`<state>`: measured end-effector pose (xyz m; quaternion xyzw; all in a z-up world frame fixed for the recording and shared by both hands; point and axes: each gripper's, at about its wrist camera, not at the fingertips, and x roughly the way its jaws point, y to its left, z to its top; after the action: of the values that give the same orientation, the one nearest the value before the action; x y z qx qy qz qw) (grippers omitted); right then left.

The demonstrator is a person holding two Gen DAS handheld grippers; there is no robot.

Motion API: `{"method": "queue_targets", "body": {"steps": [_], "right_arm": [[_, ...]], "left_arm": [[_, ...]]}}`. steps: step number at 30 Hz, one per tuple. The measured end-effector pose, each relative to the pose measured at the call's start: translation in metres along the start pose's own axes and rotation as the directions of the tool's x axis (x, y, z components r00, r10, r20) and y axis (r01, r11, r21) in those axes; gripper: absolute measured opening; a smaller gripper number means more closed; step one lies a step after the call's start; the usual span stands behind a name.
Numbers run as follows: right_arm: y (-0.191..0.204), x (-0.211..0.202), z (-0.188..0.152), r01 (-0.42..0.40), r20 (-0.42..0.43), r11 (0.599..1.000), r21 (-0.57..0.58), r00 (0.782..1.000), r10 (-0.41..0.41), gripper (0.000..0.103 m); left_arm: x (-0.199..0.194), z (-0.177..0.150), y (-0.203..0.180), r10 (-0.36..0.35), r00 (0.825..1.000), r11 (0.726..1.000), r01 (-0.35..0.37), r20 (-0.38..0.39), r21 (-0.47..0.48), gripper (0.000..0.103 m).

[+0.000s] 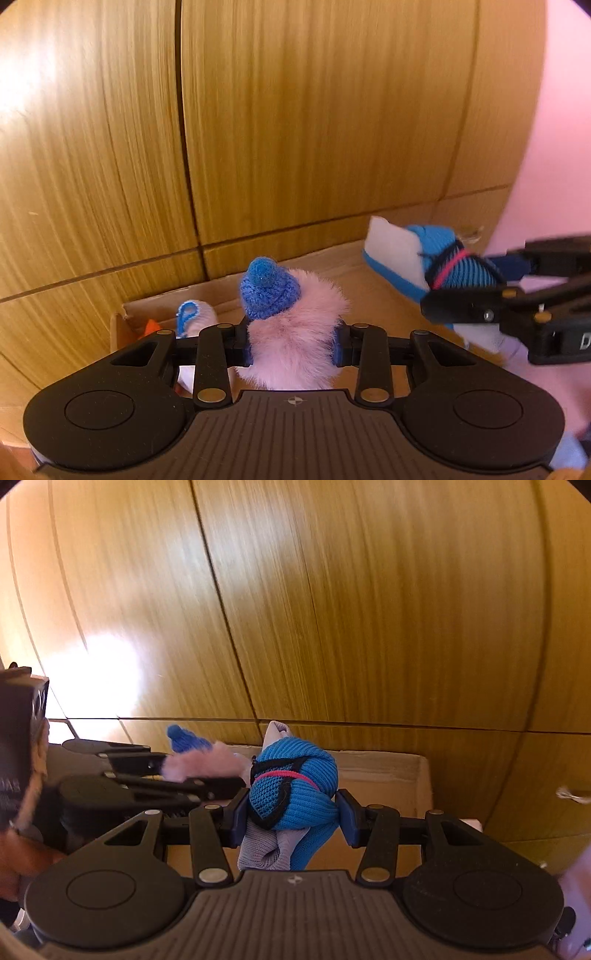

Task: Organize objects
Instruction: 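Place both bundles in the tray beside the first two and release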

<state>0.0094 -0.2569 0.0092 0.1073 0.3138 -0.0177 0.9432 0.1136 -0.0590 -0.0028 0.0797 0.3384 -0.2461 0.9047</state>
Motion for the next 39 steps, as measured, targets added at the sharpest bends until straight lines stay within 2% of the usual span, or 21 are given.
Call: {"method": "queue_targets", "body": {"steps": [7,12,14,18,24,26,27,29,30,39], "right_arm": [[-0.02,0.085,0.009,0.002,-0.136,0.998,0.057,0.991,0.006,0.045],[-0.024,0.123,0.01,0.01,-0.193,0.997,0.072,0.981,0.004,0.045],[-0.025,0.131,0.01,0.014,-0.204,0.998,0.066,0.979,0.0,0.045],[-0.023,0.139,0.011,-0.005,-0.228,0.998,0.07,0.973,0.021,0.045],[-0.02,0.143,0.009,-0.008,-0.24,0.997,0.073,0.97,0.025,0.048],[-0.024,0.149,0.012,-0.01,-0.243,0.997,0.076,0.97,0.028,0.048],[-0.024,0.148,0.013,-0.006,-0.244,0.997,0.075,0.969,0.024,0.048],[-0.028,0.146,0.014,-0.014,-0.243,0.995,0.094,0.969,0.037,0.049],[-0.032,0.144,0.016,-0.016,-0.243,0.994,0.108,0.969,0.042,0.05],[-0.01,0.127,0.032,-0.024,-0.236,0.995,0.094,0.971,0.045,0.05]], "left_arm": [[0.055,-0.007,0.015,0.026,0.997,0.996,-0.019,-0.075,0.092,0.043],[0.077,-0.006,0.013,0.038,0.994,0.99,-0.023,-0.1,0.142,0.043],[0.085,-0.005,0.019,0.024,0.993,0.991,-0.008,-0.117,0.136,0.044],[0.097,-0.002,0.02,0.026,0.989,0.99,-0.004,-0.147,0.142,0.052],[0.094,-0.008,0.021,0.051,0.989,0.988,-0.029,-0.141,0.152,0.055],[0.091,-0.005,0.022,0.064,0.99,0.987,-0.044,-0.127,0.153,0.063],[0.087,-0.005,0.022,0.06,0.992,0.985,-0.04,-0.115,0.166,0.073],[0.079,-0.005,0.023,0.09,0.992,0.981,-0.073,-0.089,0.177,0.084],[0.076,-0.005,0.023,0.08,0.994,0.983,-0.065,-0.08,0.174,0.087],[0.051,-0.004,0.024,0.062,0.995,0.986,-0.049,-0.078,0.16,0.088]]}}
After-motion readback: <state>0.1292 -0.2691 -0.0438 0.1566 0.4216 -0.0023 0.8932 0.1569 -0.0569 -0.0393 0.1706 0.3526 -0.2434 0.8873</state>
